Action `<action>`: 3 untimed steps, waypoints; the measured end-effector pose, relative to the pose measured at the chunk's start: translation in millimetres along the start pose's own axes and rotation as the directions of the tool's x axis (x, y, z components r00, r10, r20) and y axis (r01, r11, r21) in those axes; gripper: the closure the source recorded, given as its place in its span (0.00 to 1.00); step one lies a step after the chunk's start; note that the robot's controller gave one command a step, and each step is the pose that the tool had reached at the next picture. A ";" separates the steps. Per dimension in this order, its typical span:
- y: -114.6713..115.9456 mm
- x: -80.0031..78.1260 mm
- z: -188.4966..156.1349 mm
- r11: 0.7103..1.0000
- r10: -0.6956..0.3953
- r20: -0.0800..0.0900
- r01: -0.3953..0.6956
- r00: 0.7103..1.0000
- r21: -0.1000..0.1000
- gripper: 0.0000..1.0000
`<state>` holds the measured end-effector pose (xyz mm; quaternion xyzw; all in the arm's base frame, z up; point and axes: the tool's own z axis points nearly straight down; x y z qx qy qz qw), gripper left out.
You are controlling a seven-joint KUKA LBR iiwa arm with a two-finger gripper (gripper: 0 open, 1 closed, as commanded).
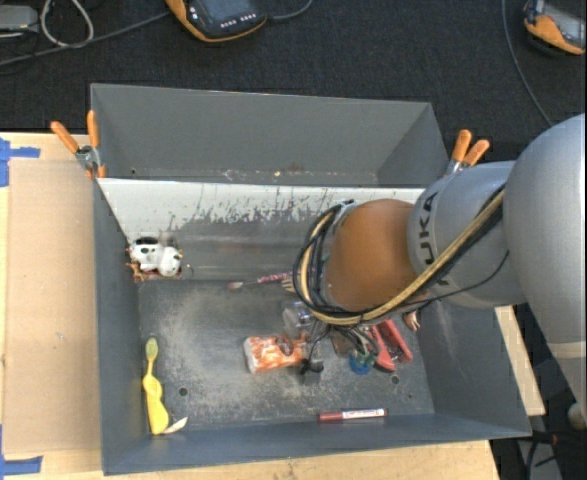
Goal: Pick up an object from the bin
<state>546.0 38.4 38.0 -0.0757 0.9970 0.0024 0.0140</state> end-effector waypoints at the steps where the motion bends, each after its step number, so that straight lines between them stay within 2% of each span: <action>1: 0.2 0.5 -5.0 1.000 0.002 0.001 -0.002 1.000 0.001 1.00; 2: -3.4 2.8 -60.3 1.000 -0.012 -0.019 0.012 1.000 -0.001 1.00; 3: -1.3 3.7 -127.4 1.000 0.001 -0.015 -0.001 1.000 -0.002 1.00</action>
Offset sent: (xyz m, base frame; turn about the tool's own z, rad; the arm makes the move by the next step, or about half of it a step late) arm 0.0101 -0.0141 0.1984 -0.0342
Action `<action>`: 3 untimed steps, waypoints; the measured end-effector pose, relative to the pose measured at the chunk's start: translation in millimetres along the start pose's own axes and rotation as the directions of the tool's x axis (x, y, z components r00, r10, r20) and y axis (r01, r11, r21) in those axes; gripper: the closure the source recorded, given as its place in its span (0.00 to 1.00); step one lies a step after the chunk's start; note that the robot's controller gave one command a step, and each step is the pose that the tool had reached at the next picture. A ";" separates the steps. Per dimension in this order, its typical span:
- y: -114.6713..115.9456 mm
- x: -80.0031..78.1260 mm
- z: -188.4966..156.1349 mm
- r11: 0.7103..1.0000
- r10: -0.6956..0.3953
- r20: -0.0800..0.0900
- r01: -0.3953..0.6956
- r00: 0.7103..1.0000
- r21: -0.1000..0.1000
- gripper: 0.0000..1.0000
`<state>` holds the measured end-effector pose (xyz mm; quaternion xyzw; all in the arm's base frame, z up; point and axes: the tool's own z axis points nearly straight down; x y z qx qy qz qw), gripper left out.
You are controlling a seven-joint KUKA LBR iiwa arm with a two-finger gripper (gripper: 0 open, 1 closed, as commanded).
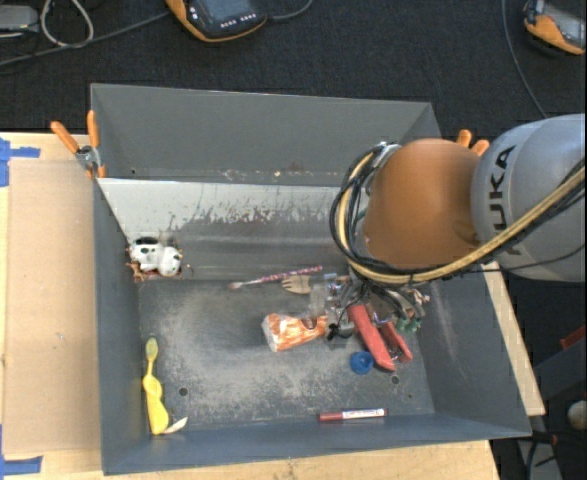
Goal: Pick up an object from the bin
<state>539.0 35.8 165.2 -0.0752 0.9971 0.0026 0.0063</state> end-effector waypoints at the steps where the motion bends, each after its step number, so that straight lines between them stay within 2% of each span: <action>1: -12.0 -5.7 24.1 1.000 0.010 0.011 -0.010 1.000 0.002 1.00; 2: -11.7 -3.3 2.6 1.000 0.014 -0.006 -0.014 1.000 -0.001 1.00; 3: -7.4 -16.4 -90.1 1.000 -0.019 -0.004 0.019 1.000 -0.001 1.00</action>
Offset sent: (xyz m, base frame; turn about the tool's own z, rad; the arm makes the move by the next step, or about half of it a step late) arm 0.0154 -0.0066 0.2130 0.0210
